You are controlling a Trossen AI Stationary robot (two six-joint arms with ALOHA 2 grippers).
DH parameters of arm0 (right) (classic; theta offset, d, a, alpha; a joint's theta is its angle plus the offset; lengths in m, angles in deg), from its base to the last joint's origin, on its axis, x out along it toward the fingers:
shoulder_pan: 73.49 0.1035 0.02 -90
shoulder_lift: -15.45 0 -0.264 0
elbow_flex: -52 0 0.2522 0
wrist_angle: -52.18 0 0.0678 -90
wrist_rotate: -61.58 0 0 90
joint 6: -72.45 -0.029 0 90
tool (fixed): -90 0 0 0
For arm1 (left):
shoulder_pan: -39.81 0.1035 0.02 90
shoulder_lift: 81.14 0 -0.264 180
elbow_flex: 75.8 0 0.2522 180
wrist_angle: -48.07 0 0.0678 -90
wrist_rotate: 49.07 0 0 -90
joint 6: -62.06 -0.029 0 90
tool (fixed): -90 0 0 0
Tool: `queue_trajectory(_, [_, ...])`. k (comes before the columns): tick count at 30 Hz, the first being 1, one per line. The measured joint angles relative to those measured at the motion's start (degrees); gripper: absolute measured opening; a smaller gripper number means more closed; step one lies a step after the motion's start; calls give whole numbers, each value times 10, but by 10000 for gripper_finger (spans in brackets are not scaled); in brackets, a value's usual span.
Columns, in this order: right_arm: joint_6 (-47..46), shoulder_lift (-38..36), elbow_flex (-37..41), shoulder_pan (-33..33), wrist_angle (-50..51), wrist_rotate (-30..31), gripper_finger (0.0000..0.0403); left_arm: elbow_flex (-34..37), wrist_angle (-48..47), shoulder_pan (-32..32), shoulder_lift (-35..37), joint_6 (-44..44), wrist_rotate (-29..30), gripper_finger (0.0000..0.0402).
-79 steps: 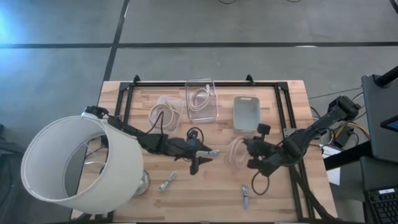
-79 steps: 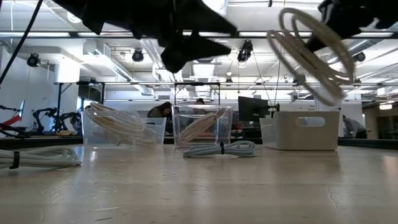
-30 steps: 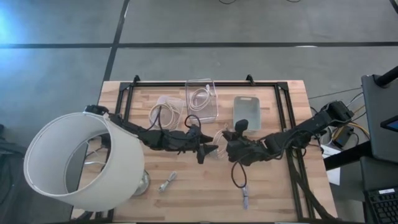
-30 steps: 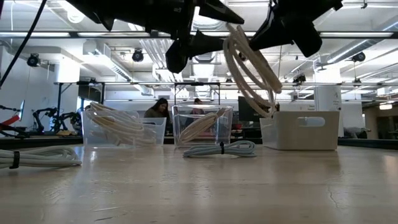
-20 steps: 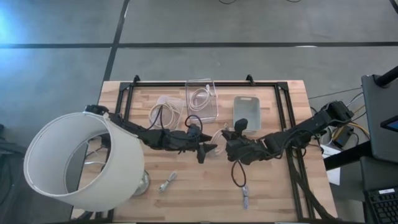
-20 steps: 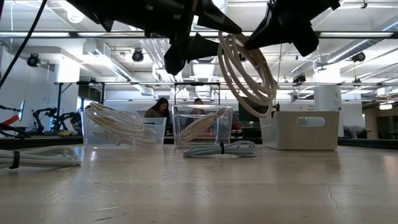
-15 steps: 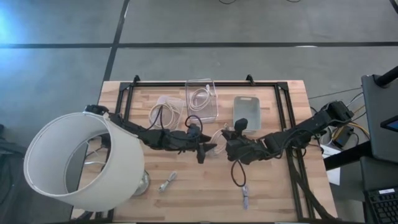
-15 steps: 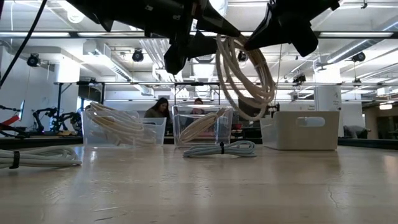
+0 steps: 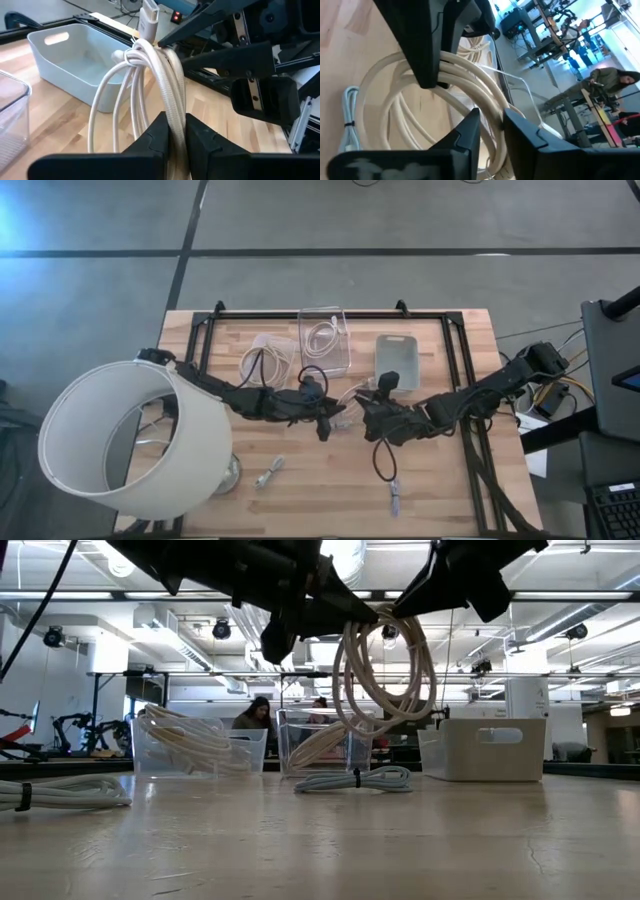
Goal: Pick & Place USB Port
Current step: Put the brown USB cable into the transparent bin
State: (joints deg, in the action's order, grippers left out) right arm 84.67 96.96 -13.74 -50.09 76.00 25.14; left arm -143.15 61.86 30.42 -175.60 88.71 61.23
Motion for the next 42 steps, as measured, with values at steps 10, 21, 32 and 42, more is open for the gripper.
queue_trajectory(10, [-47, -26, 0, 23, 47, -1, 119, 0, 4, 2, 1, -11, 27, 43])
queue_trajectory(21, [-78, -126, 0, 71, 126, 3, 124, 0, 20, 2, 56, -73, 43, 44])
queue_trajectory(32, [-81, -161, 10, 69, 137, 5, 106, -1, -26, 48, 86, -162, 166, 45])
queue_trajectory(42, [-96, -158, 41, 67, 138, 5, 91, -1, -36, 107, 24, -238, 182, 45])
